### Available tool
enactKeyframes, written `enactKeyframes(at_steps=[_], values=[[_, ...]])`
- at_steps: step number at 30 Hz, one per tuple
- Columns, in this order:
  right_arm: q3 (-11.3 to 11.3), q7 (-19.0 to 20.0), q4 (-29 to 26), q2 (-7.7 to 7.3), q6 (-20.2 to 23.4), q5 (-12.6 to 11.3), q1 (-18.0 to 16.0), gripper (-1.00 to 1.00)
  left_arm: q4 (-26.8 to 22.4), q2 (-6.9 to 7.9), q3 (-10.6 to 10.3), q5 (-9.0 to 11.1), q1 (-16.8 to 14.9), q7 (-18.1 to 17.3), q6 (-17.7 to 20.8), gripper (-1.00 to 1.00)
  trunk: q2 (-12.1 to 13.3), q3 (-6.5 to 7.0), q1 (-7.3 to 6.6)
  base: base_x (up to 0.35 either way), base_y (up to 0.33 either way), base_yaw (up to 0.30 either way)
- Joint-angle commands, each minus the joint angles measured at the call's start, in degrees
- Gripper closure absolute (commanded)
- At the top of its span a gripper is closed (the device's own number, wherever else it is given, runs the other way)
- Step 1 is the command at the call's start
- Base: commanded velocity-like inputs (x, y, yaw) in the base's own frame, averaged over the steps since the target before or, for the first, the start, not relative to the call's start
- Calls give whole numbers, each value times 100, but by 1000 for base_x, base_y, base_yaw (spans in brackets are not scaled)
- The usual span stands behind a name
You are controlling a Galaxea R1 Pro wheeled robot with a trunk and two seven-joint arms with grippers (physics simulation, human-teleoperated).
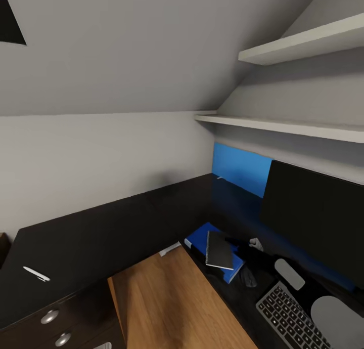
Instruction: In the bedroom, organize the workspace by keeping the computer under the desk, ensuring the monitor is on the desk, placing the keyboard on the desk next to the monitor, placing the mouse on the desk next to the keyboard, moving the folder from the swivel chair onto the desk next to the mouse, stacking the notebook on top of the folder with the pen on top of the notebook, and positioning the swivel chair next to the desk.
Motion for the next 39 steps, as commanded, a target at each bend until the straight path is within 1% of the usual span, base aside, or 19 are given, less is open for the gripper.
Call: enactKeyframes(at_steps=[1, 3, 4, 5, 6, 7, 10, 13, 14, 15, 16, 17, 18, 20, 21, 23, 26, 32, 39], values=[[59, -44, -104, -4, -32, 34, -5, -100, 2, -4, 21, 3, -4, -10, -14, -100, -4, -7, 0, 0, 0, 0], [131, -213, -342, 10, -104, 205, -5, -100, 2, -2, 21, 3, -4, -10, -14, -100, -4, -7, 0, 0, 0, 0], [201, -467, -613, 41, -166, 407, -5, -100, 1, -2, 21, 3, -4, -8, -14, -100, -4, -7, 0, 0, 0, 0], [230, -624, -760, 64, -192, 513, -5, -100, 3, -2, 20, 3, -4, -7, -14, -100, -4, -7, 0, 0, 0, 0], [271, -988, -1066, 133, -229, 719, -5, -100, 5, -2, 17, 1, -4, -7, -14, -100, -4, -7, 0, 0, 0, 0], [285, -1188, -1221, 178, -242, 821, -5, -100, 8, -1, 16, 0, -4, -5, -13, -100, -4, -7, 0, 0, 0, 0], [347, -2205, -1990, 445, -273, 1331, -5, -100, 147, 3, 14, -4, -4, 4, -11, -100, -4, -7, 0, 0, 0, 0], [466, -2737, -2422, 598, -275, 1664, -5, -100, 305, 10, 9, -5, -4, 14, -13, -100, -4, -7, 0, 0, 0, 0], [619, -3069, -2669, 721, -276, 1904, -5, -100, 376, 15, 7, -5, -4, 20, -13, -100, -4, -7, 0, 0, 0, 0], [722, -3239, -2772, 791, -276, 2029, -5, -100, 401, 18, 6, -7, -4, 22, -13, -100, -4, -7, 0, 0, 0, 0], [966, -3608, -2943, 955, -278, 2295, -5, -100, 440, 21, 6, -10, -4, 26, -14, -100, -4, -7, 0, 0, 0, 0], [1096, -3801, -3007, 1043, -280, 2425, -5, -100, 456, 25, 7, -11, -4, 29, -14, -100, -4, -7, 0, 0, 0, 0], [1358, -4193, -3097, 1220, -285, 2658, -5, -100, 479, 31, 14, -12, -4, 32, -14, -100, -4, -7, 0, 0, 0, 0], [1616, -4564, -3137, 1386, -291, 2839, -5, -100, 496, 38, 20, -13, -4, 35, -14, -100, -4, -7, 0, 0, 0, 0], [1852, -4889, -3139, 1533, -305, 2958, -5, -100, 511, 49, 27, -14, -4, 36, -14, -100, -4, -7, 0, 0, 0, 0], [2126, -5255, -3082, 1690, -397, 3061, -1, -100, 525, 77, 51, -12, -4, 37, -14, -100, -4, -7, 0, 0, 0, 0], [2336, -5525, -3004, 1797, -742, 3119, 35, -100, 642, 117, 124, -8, -4, 36, -17, -100, -4, -7, 0, 0, 0, 0], [2422, -5660, -2980, 1828, -1151, 3001, 169, -100, 820, 134, 336, -11, -4, 17, -211, -100, -4, -7, 0, 0, 0, 84], [2439, -5687, -2937, 1837, -1559, 2982, 242, -100, 1006, 134, 381, -14, -4, 11, -595, -100, -4, -7, 0, 0, 0, 235]])
